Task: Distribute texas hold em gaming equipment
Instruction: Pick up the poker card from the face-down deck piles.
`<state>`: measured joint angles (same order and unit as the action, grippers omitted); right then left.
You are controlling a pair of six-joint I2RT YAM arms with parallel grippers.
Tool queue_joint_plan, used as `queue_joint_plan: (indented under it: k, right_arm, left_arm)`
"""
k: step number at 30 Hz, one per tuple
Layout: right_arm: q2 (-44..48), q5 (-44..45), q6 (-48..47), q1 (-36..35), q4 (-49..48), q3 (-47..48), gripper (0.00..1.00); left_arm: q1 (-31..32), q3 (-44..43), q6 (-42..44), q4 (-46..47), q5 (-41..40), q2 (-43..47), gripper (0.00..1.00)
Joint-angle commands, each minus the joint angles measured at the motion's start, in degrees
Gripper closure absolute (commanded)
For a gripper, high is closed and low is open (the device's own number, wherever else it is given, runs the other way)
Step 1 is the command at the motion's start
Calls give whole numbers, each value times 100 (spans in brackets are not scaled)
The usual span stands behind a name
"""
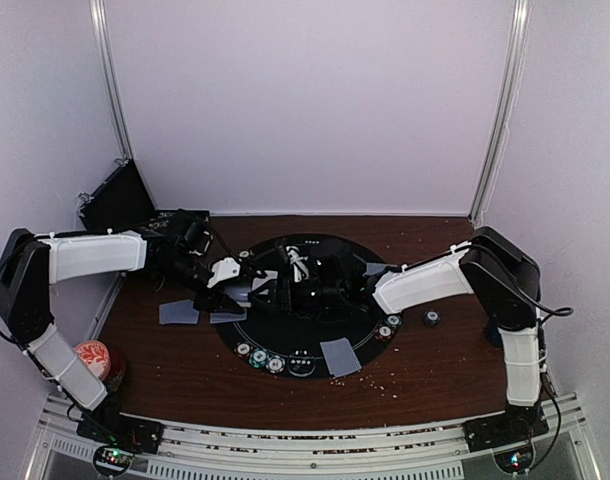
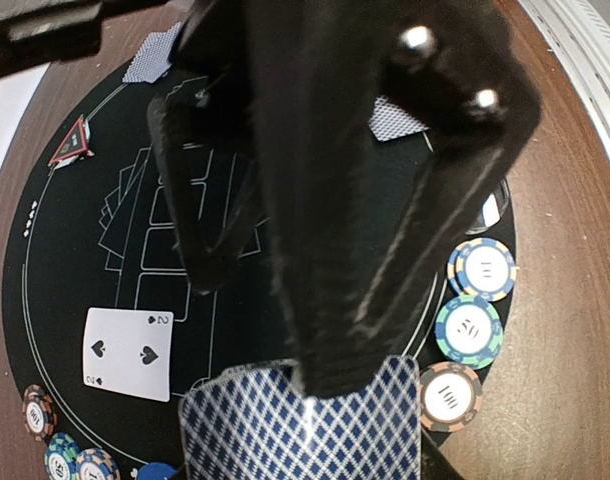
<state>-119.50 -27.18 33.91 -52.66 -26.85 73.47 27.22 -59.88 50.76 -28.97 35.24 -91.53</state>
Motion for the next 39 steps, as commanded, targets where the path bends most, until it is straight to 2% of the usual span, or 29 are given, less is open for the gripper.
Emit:
queue_joint_plan:
  k: [1,15,21,32,39]
  right_arm:
    - [-204,-250,84,-53,-198,297,14]
    - [-743,-258,143,-51,131,1066,17]
    - [-936,-6,-27,-51,439,1282,19]
    - [-524,1102,-379,27,892,834,32]
    - [-246,1272,-411,181,843,484,38]
  left_arm:
    - [39,39,150,-39,211,142,58]
    - [104,66,289,-135,272,138,58]
    - [112,63,320,-179,308,137,58]
    - [116,57,338,-189,309,141,58]
    - [117,51,347,-188,296,96,58]
